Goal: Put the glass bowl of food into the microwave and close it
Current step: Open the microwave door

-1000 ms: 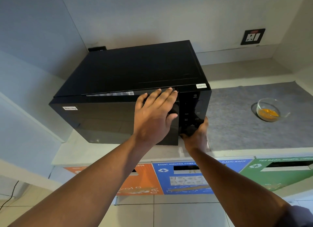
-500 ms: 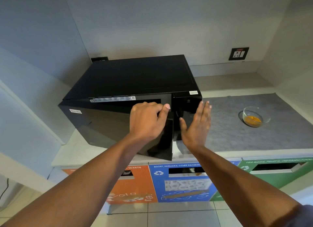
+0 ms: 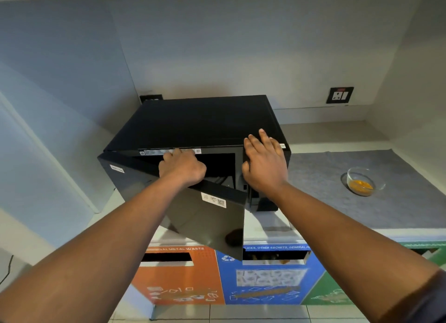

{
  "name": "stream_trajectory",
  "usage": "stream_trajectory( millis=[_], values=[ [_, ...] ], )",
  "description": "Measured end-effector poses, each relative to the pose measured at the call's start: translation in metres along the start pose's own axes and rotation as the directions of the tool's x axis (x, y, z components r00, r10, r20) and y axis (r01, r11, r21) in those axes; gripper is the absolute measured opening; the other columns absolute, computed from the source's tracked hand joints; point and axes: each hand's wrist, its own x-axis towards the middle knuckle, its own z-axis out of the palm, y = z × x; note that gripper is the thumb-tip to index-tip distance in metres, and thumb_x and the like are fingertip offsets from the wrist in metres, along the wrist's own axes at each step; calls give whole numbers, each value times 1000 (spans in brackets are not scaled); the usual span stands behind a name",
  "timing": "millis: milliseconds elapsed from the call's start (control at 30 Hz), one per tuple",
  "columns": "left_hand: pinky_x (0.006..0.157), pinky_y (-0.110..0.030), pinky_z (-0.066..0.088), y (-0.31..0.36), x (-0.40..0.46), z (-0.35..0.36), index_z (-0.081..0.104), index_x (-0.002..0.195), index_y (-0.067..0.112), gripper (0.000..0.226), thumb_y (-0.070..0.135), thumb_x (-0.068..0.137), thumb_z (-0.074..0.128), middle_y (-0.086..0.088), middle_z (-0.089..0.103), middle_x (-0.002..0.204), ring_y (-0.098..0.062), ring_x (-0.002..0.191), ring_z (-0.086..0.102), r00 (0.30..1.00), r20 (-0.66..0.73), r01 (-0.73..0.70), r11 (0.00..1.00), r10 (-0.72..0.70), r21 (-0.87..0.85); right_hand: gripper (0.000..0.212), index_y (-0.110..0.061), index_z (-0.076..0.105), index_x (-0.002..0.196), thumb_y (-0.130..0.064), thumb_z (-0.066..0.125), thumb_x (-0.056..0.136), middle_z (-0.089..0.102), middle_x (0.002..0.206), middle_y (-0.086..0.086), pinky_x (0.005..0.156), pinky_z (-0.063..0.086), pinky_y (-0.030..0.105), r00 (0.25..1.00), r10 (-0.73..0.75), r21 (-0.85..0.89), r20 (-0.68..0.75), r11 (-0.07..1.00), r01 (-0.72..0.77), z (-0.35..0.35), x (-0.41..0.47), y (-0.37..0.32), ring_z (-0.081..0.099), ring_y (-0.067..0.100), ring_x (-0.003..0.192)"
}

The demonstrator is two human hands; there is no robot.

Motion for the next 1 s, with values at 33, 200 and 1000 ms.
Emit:
stream_trajectory(
  millis=[33,200,1000],
  values=[
    [113,-49,33,-2,0,-1,43,150,16,58,30,95,50,-16,34,158,-40,145,28,999,16,30,1000,-30,1,62,-15,42,152,-36,51,95,41,160,7,123,16,45,1000,-20,-2,19,1000,20,-1,3,-4,20,27,155],
    [122,-51,25,-8,1,-2,33,154,13,74,27,88,66,-20,22,163,-44,151,15,993,3,116,993,-116,-28,62,-15,37,155,-32,52,97,37,163,7,122,22,45,993,-95,-25,65,995,97,-1,10,-15,24,27,154],
    [128,-49,9,-111,3,-9,-11,156,-10,101,7,88,61,-31,-13,167,-44,157,-6,942,-10,333,928,-336,168,67,-25,30,158,-35,52,95,32,165,3,122,23,48,985,-34,-29,169,999,39,-11,12,-38,26,27,153]
  ],
)
